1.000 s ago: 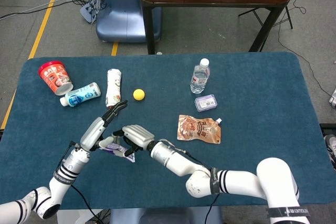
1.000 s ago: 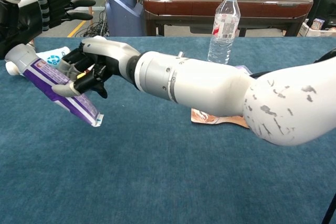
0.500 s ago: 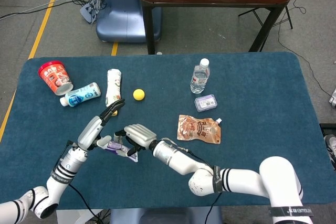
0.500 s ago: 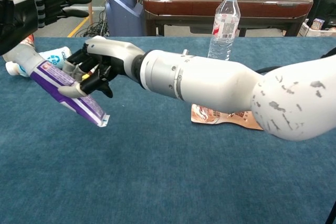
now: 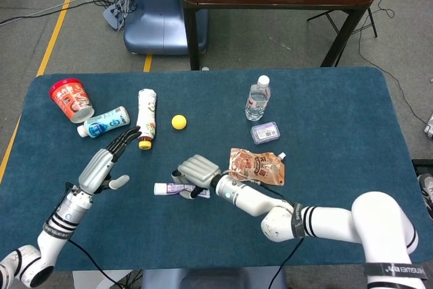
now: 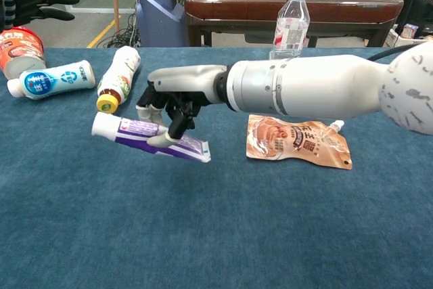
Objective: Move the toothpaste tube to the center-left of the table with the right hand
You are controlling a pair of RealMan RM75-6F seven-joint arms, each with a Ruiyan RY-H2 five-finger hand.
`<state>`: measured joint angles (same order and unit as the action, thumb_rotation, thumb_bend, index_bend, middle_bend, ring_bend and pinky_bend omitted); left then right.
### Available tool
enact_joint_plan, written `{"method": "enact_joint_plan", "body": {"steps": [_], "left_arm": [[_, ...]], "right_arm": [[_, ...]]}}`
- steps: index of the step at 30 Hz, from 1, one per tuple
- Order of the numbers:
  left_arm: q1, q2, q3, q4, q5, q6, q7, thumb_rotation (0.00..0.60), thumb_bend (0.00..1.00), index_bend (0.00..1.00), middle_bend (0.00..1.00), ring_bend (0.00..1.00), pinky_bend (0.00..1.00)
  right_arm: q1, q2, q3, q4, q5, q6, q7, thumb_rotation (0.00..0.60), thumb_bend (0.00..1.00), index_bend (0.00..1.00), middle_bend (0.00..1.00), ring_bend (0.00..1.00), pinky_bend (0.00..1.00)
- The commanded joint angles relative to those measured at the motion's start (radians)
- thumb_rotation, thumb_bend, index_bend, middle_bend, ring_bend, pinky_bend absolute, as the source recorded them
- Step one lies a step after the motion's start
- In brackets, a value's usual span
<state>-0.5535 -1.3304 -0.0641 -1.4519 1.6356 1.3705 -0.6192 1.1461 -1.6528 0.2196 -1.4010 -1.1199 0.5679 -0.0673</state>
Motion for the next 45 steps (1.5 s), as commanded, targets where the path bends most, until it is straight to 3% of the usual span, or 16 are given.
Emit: {"method": "enact_joint_plan", "body": {"steps": [1,8,13,16,21,22,24,28,35,45], "left_arm": [[0.009,0.011,0.008,-0.013,-0.003,-0.004,0.02,0.0,0.02,0.0,0.0,0.0,0.06],[0.014,0.028,0.008,-0.037,-0.005,-0.011,0.057,0.0,0.02,0.0,0.0,0.0,0.06],[0.017,0.032,0.005,-0.041,-0.012,-0.018,0.069,0.0,0.02,0.0,0.0,0.0,0.06],[0.019,0.043,0.004,-0.038,-0.019,-0.027,0.083,0.0,0.02,0.0,0.0,0.0,0.06],[0.033,0.074,0.003,-0.036,-0.05,-0.044,0.143,0.0,0.02,0.0,0.0,0.0,0.06],[0.038,0.083,0.001,-0.041,-0.068,-0.05,0.159,0.029,0.02,0.0,0.0,0.0,0.06],[0.047,0.099,-0.003,-0.042,-0.094,-0.06,0.197,0.144,0.02,0.0,0.0,0.0,0.06],[0.068,0.138,-0.012,-0.059,-0.154,-0.079,0.254,0.58,0.02,0.0,0.0,0.0,0.06],[0.131,0.176,-0.019,-0.085,-0.272,-0.071,0.431,0.6,0.02,0.0,0.0,0.0,0.06],[0.251,0.162,0.001,-0.121,-0.321,0.056,0.624,0.6,0.02,0.0,0.0,0.0,0.06]], "right_arm": [[0.022,-0.011,-0.049,0.011,0.089,0.021,-0.116,0.6,0.57,0.72,0.63,0.53,0.45],[0.04,-0.034,-0.078,0.0,0.179,0.058,-0.225,0.6,0.36,0.36,0.4,0.31,0.34],[0.031,-0.011,-0.075,-0.043,0.2,0.095,-0.246,0.6,0.33,0.14,0.25,0.23,0.3],[0.004,0.039,-0.059,-0.1,0.184,0.146,-0.234,0.6,0.33,0.1,0.22,0.22,0.3],[-0.077,0.16,-0.063,-0.206,0.129,0.261,-0.219,0.6,0.33,0.1,0.23,0.22,0.3],[-0.101,0.196,-0.069,-0.234,0.12,0.284,-0.213,0.6,0.33,0.1,0.25,0.22,0.3],[-0.14,0.253,-0.083,-0.279,0.1,0.318,-0.204,0.6,0.33,0.1,0.28,0.22,0.3],[-0.232,0.382,-0.126,-0.361,0.056,0.4,-0.199,0.6,0.33,0.15,0.34,0.27,0.31],[-0.427,0.528,-0.219,-0.42,-0.018,0.582,-0.187,0.6,0.33,0.25,0.4,0.32,0.34],[-0.691,0.529,-0.29,-0.379,-0.091,0.868,-0.202,0.6,0.33,0.29,0.4,0.32,0.34]]}}
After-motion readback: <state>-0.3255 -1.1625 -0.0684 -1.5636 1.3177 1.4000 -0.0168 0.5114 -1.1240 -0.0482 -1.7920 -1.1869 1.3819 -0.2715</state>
